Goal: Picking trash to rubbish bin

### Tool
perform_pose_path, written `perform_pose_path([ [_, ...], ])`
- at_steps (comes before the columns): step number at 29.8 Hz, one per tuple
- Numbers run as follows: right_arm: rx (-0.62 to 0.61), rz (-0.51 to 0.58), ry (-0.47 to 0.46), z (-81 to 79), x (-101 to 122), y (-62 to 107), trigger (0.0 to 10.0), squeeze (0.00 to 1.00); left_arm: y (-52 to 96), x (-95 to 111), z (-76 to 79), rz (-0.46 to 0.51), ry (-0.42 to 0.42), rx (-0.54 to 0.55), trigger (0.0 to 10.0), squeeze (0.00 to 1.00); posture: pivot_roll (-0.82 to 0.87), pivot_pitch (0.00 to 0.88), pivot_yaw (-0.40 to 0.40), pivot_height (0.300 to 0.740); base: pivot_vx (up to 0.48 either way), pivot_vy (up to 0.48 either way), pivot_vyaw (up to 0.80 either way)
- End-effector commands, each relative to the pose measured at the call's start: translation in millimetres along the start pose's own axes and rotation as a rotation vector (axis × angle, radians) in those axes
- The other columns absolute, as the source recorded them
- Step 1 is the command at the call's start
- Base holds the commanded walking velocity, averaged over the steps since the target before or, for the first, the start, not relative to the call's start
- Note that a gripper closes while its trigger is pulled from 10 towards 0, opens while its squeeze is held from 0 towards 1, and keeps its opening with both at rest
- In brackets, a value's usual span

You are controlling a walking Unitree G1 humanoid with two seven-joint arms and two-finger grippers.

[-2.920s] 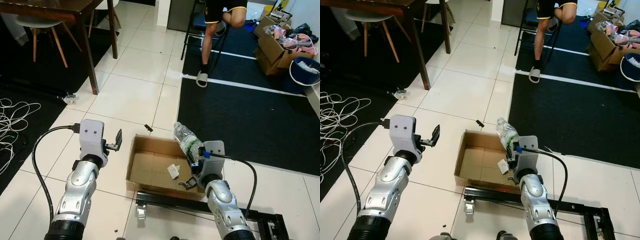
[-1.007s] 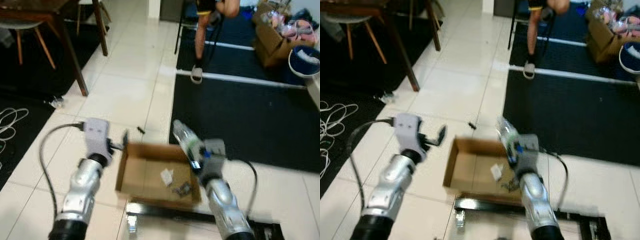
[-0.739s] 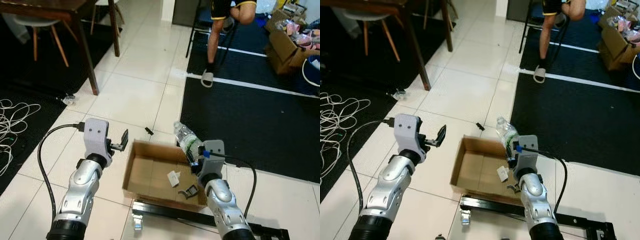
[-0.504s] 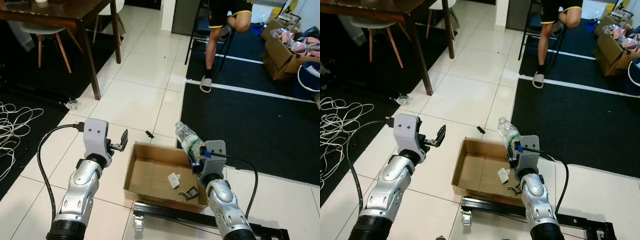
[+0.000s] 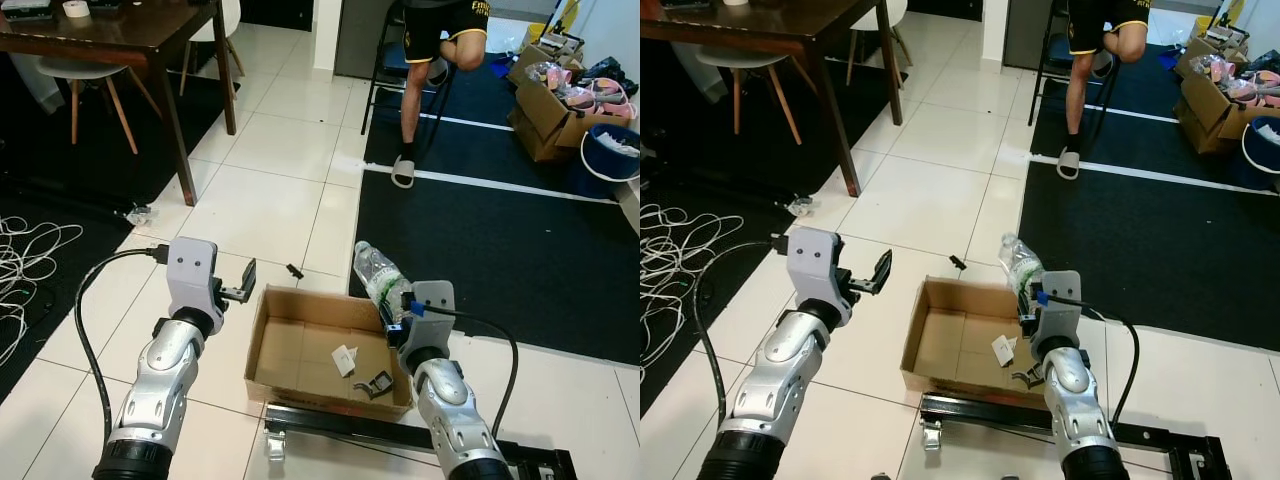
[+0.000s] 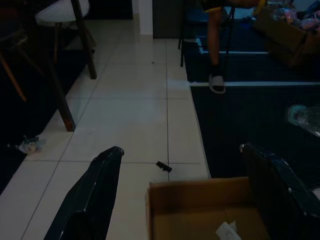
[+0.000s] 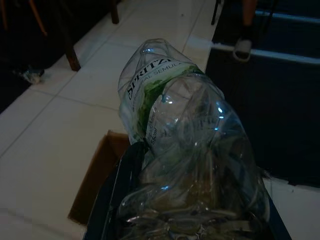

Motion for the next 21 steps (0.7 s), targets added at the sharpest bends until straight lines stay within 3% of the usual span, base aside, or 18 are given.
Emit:
perform_pose_path([
  [1, -0.025, -0.020, 0.013, 7.1, -5.0, -1.3, 10.0, 0.00, 0.5, -5.1, -0.1, -0.015, -0.008, -0.001, 10.0, 0.00, 0.02, 0.196, -0.017, 0.740, 0.000, 0.000, 0.00],
  [7, -0.017, 0.017, 0.045, 8.8, 34.0, -40.1, 10.0, 0.00, -13.0, 4.6, 2.2, 0.009, -0.039, -0.035, 10.0, 0.00, 0.03, 0.263, -0.023, 0.740, 0.000, 0.000, 0.00],
  [11, -0.013, 0.034, 0.044, 7.1, 49.1, -50.2, 10.0, 0.00, -17.1, 8.2, 3.7, 0.016, -0.043, -0.045, 10.0, 0.00, 0.03, 0.285, -0.027, 0.740, 0.000, 0.000, 0.00],
  [14, 0.012, 0.072, 0.031, -1.3, 78.4, -65.8, 10.0, 0.00, -22.7, 13.7, 7.9, 0.030, -0.045, -0.061, 10.0, 0.00, 0.04, 0.310, -0.035, 0.740, 0.000, 0.000, 0.00],
  [21, 0.047, 0.118, 0.051, -15.0, 105.0, -77.6, 10.0, 0.00, -20.5, 12.9, 13.6, 0.034, -0.034, -0.076, 10.0, 0.00, 0.05, 0.340, -0.033, 0.740, 0.000, 0.000, 0.00],
])
Point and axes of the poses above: a point about 5 cm out from each wrist's last joint towards the gripper, its own y axis pointing back from the gripper into the wrist, its own x axis along the axis of the wrist's last joint, z = x × y, the point moved 4 cm from there along -y, pointing out of the wrist towards the gripper, and after that the axes turned 4 degrees about -y, right-handed, at the moved point
